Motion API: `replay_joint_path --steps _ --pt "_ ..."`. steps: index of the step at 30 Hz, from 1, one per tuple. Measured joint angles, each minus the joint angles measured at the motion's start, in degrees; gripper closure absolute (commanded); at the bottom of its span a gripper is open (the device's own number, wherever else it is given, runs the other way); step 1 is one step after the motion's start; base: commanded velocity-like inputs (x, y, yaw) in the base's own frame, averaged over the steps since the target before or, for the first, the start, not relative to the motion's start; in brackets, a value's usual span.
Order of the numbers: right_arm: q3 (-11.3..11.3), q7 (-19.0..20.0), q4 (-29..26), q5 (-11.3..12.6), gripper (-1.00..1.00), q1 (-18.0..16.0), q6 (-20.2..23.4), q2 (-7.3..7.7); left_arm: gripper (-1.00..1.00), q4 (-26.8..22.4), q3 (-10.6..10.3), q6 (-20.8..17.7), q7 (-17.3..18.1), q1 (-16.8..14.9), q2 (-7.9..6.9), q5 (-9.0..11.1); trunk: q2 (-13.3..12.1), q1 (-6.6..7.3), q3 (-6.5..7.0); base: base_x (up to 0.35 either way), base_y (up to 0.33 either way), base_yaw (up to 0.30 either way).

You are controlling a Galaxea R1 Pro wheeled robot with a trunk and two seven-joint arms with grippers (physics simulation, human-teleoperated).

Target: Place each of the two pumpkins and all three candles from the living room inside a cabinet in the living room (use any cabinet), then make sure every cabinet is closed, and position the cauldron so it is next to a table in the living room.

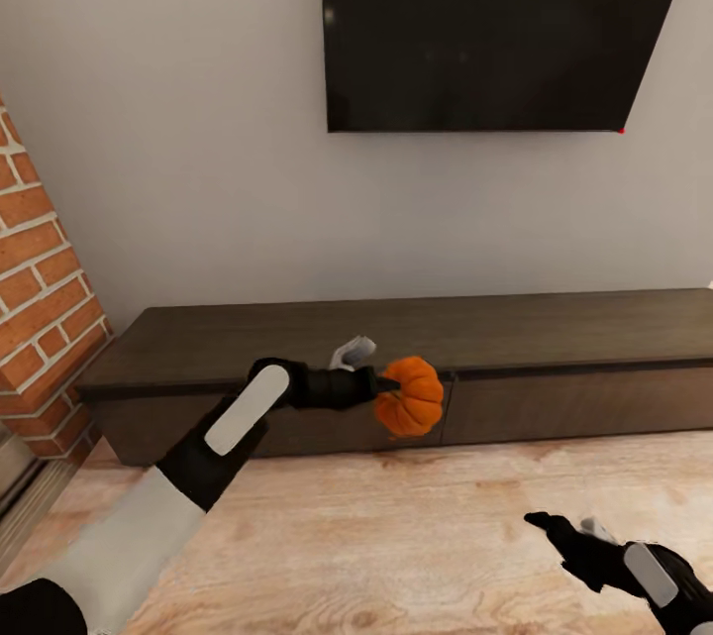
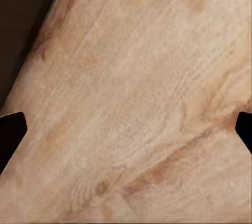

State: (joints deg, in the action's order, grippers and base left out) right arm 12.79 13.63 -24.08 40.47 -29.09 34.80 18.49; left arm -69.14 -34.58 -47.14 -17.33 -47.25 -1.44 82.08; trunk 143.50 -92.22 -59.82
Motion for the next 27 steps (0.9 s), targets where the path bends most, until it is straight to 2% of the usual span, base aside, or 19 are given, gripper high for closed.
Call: replay_joint_path --steps 1,2,3,4,7,8,9,10,11,12,13,14,15,16,17,18,20,24,27 --pt "0.2 2.3 1.0 3.0 -1.0 -0.1 0.2 0.45 1.0 -0.9 3.6 -3.6 -0.1 0.0 2.12 -2.2 0.0 0.0 0.0 0.0 0.0 0.0" --pt "0.4 3.9 1.2 5.8 -1.0 -0.3 0.3 0.73 1.0 -2.4 6.7 -6.3 -0.1 -0.1 4.21 -2.5 0.0 0.0 0.0 0.0 0.0 0.0" --pt "0.4 4.4 1.0 7.3 -1.0 -0.5 0.2 0.83 1.0 -3.5 8.0 -7.0 -0.1 -0.1 5.24 -0.9 0.0 0.0 0.0 0.0 0.0 0.0" --pt "0.5 4.9 0.7 10.3 -1.0 -1.0 0.0 0.94 1.0 -5.5 9.9 -8.8 -0.1 -0.4 6.81 -4.3 0.0 0.0 0.0 0.0 0.0 0.0" --pt "0.6 2.6 0.4 16.1 -1.0 -2.5 -3.2 0.51 1.0 -8.1 11.9 -10.2 -0.6 -2.4 9.13 -6.0 0.0 0.0 0.0 0.0 0.0 0.0" --pt "0.6 0.4 0.3 17.3 -1.0 -3.2 -5.5 0.21 1.0 -8.0 12.5 -10.5 -1.2 -4.0 10.35 -8.4 0.0 -0.01 0.0 0.0 0.0 0.0" --pt "0.6 -1.8 0.3 18.1 -1.0 -4.2 -7.6 -0.28 1.0 -7.8 12.9 -10.0 -1.6 -5.1 10.88 -9.0 0.0 0.0 0.01 0.0 0.0 0.0" --pt "0.5 -5.5 3.3 18.8 -1.0 -6.8 -10.7 -1.79 1.0 -7.4 13.1 -8.8 -2.2 -6.9 11.41 -10.0 0.0 -0.01 0.0 0.0 0.0 0.0" --pt "0.5 -6.2 5.4 18.9 -1.0 -8.4 -11.6 -2.26 1.0 -7.5 13.3 -8.2 -2.4 -8.0 11.42 -10.0 0.0 0.0 0.01 0.0 0.0 0.0" --pt "0.3 -7.1 9.2 18.9 -1.0 -11.3 -18.7 -4.34 1.0 -7.3 13.3 -7.5 -2.1 -9.5 11.42 -9.3 0.0 -0.01 0.01 0.0 0.0 0.0" --pt "0.3 -7.0 9.7 18.6 -1.0 -11.7 -21.8 -5.32 1.0 -7.4 13.3 -7.0 -1.9 -9.8 11.42 -7.7 0.0 0.0 0.0 0.0 0.0 0.0" --pt "0.3 -6.6 9.9 18.2 -1.0 -12.0 -25.5 -6.63 1.0 -7.4 13.3 -6.4 -1.4 -10.0 11.42 -7.5 0.0 -0.01 -0.01 0.0 0.0 0.0" --pt "0.3 -6.0 9.7 17.2 -1.0 -12.2 -28.8 -9.57 1.0 -7.3 13.3 -5.3 2.5 -10.1 11.31 -9.0 0.0 -0.01 -0.01 0.0 0.0 0.0" --pt "0.3 -5.8 9.6 17.0 -1.0 -12.2 -29.4 -10.88 1.0 -7.4 13.3 -3.9 6.1 -10.1 10.85 -7.9 0.0 0.0 0.0 0.0 0.0 0.0" --pt "0.3 -5.8 9.6 16.9 -1.0 -12.2 -29.6 -11.27 1.0 -7.4 13.3 -3.2 7.8 -10.1 10.61 -8.2 0.0 0.0 0.0 0.0 0.0 0.0" --pt "0.3 -5.7 9.6 16.8 -1.0 -12.2 -30.0 -11.84 1.0 -7.3 13.3 -2.0 11.1 -10.1 10.27 -10.4 0.0 -0.01 -0.01 0.0 0.0 0.0" --pt "0.3 -5.9 9.6 16.6 -1.0 -12.3 -30.3 -12.43 1.0 -7.0 12.9 1.0 16.4 -10.1 10.03 -10.7 0.0 0.0 -0.01 0.0 0.0 0.0" --pt "1.2 -7.2 9.5 17.7 -1.0 -12.3 -30.5 -12.38 1.0 -3.9 12.7 3.2 19.9 -10.1 10.14 -14.3 0.0 -0.01 -0.01 0.0 0.0 0.0" --pt "1.5 -7.0 8.8 18.1 -1.0 -12.3 -30.8 -12.16 1.0 -2.3 12.8 3.4 20.5 -10.1 10.17 -14.2 0.0 -0.01 -0.01 0.0 0.0 0.0"
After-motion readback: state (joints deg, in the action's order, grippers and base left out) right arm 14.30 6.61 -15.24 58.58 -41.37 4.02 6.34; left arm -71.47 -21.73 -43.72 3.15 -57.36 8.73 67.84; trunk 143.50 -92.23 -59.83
